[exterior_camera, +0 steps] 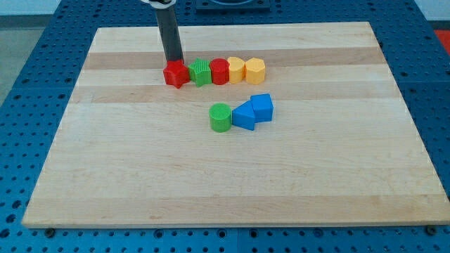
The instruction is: Nudge red star slightly towards green star
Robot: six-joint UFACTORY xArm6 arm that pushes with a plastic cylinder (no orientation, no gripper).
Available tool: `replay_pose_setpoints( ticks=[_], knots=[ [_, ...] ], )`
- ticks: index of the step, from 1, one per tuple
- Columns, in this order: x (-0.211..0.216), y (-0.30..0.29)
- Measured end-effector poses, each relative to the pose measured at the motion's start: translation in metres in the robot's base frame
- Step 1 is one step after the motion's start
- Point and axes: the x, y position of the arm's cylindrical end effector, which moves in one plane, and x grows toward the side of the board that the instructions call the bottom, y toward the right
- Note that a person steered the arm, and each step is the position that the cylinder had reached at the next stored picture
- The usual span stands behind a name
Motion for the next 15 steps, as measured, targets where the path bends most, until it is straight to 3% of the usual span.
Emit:
replay_pose_setpoints(
  ticks=[3,10,15],
  knots=[
    [-0.019,-0.013],
    [0.03,-0.038],
    [0.028,-0.035]
  ],
)
